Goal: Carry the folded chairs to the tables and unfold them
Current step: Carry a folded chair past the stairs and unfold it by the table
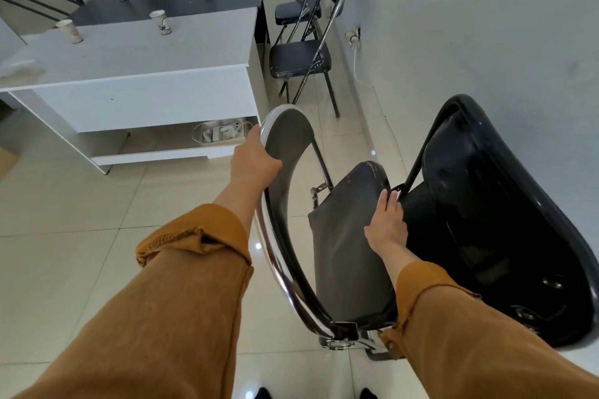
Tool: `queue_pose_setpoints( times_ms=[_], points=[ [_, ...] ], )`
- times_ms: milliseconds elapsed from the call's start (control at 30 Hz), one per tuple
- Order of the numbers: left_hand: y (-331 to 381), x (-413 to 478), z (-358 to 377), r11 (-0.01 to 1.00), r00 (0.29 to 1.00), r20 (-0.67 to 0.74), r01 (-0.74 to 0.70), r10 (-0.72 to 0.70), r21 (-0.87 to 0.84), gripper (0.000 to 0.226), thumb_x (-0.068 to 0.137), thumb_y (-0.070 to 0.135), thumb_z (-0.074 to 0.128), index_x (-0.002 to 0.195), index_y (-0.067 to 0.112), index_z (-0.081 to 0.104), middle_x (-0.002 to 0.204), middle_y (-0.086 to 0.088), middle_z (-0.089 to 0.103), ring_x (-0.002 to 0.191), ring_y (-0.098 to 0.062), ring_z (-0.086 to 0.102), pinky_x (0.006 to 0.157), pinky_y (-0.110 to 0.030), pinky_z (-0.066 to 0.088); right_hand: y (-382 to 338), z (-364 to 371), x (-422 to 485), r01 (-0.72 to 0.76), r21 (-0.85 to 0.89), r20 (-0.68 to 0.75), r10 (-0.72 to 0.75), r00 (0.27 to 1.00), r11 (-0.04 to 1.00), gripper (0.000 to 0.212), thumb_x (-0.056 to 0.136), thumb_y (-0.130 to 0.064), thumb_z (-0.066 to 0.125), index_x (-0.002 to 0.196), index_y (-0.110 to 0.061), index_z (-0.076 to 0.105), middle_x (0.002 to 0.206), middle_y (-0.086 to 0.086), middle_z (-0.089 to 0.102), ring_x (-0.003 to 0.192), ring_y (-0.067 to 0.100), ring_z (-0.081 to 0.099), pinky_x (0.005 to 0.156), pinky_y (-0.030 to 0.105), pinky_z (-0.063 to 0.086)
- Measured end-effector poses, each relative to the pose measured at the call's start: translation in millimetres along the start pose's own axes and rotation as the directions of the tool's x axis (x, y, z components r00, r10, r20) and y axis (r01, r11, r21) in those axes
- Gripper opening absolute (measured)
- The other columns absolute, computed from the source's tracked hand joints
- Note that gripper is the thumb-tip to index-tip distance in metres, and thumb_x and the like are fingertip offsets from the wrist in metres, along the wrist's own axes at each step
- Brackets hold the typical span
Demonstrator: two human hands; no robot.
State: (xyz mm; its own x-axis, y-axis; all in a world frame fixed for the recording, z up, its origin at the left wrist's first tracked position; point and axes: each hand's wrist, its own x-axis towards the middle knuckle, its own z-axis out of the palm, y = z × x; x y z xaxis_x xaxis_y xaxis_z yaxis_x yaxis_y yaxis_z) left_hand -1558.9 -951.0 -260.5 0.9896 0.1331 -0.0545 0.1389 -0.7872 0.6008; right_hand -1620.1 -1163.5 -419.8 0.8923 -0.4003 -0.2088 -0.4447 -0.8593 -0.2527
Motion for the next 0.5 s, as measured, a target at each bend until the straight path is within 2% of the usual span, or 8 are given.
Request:
queue_pose_setpoints(
  times_ms=[67,133,200,300,367,500],
  points=[
    [-1.6,-0.8,-2.9,0.998,0.999,-0.025,0.032,-0.031,0.054,0.058,0.083,0.019,0.068,0.133,0.010,0.042,0.119,-0.014,0.058,0.106,-0.032,0.058,0.072,-0.029,0.044,-2.0,-3.4,0.9,-0.081,0.067,0.050,0.078,0.996,0.994,0.091,0.089,-0.020,0.063,0.152,-0.008,-0.001,0.156,0.018,0.010,0.133,0.033,0.035,0.100,0.037,0.042],
    [-4.2,-0.8,-6.5,0.992,0.997,-0.030,0.073,-0.070,0.104,0.052,0.083,0.023,0.068,0.127,0.007,0.046,0.116,-0.015,0.059,0.105,-0.032,0.059,0.072,-0.029,0.043,-7.0,-6.9,2.9,-0.153,0.144,0.107,0.139,0.985,0.978,0.089,0.088,-0.018,0.065,0.151,-0.007,0.003,0.149,0.018,0.025,0.125,0.032,0.044,0.095,0.037,0.045],
    [-8.3,-0.2,-11.8,0.987,0.994,-0.024,0.107,-0.105,0.119,0.051,0.083,0.025,0.069,0.125,0.005,0.047,0.116,-0.016,0.059,0.105,-0.032,0.058,0.075,-0.031,0.046,-13.4,-11.5,6.6,-0.213,0.209,0.165,0.180,0.970,0.954,0.083,0.087,-0.015,0.066,0.149,-0.003,0.013,0.144,0.017,0.032,0.120,0.033,0.049,0.090,0.038,0.048],
    [-15.5,1.8,-22.8,0.981,0.989,0.006,0.145,-0.147,0.128,0.056,0.082,0.025,0.071,0.128,0.005,0.045,0.122,-0.018,0.056,0.112,-0.034,0.055,0.086,-0.038,0.048,-24.1,-20.8,11.5,-0.258,0.221,0.269,0.196,0.943,0.940,0.075,0.080,-0.016,0.073,0.139,-0.001,0.029,0.138,0.018,0.040,0.117,0.034,0.053,0.087,0.038,0.050],
    [-19.0,4.6,-31.6,0.978,0.982,0.054,0.176,-0.183,0.115,0.059,0.082,0.023,0.071,0.131,0.006,0.042,0.125,-0.017,0.054,0.114,-0.035,0.053,0.090,-0.039,0.047,-35.9,-24.0,13.7,-0.262,0.207,0.332,0.184,0.925,0.943,0.077,0.077,-0.017,0.077,0.136,0.000,0.030,0.134,0.018,0.045,0.119,0.033,0.052,0.087,0.037,0.049],
    [-26.2,13.6,-46.3,0.971,0.961,0.142,0.239,-0.238,0.004,0.063,0.081,0.013,0.072,0.134,0.009,0.039,0.128,-0.017,0.051,0.116,-0.036,0.051,0.093,-0.042,0.046,-70.2,-19.8,9.3,-0.271,0.224,0.389,0.169,0.906,0.936,0.069,0.079,-0.013,0.074,0.132,-0.001,0.030,0.129,0.016,0.049,0.115,0.031,0.054,0.075,0.032,0.045]
  ],
)
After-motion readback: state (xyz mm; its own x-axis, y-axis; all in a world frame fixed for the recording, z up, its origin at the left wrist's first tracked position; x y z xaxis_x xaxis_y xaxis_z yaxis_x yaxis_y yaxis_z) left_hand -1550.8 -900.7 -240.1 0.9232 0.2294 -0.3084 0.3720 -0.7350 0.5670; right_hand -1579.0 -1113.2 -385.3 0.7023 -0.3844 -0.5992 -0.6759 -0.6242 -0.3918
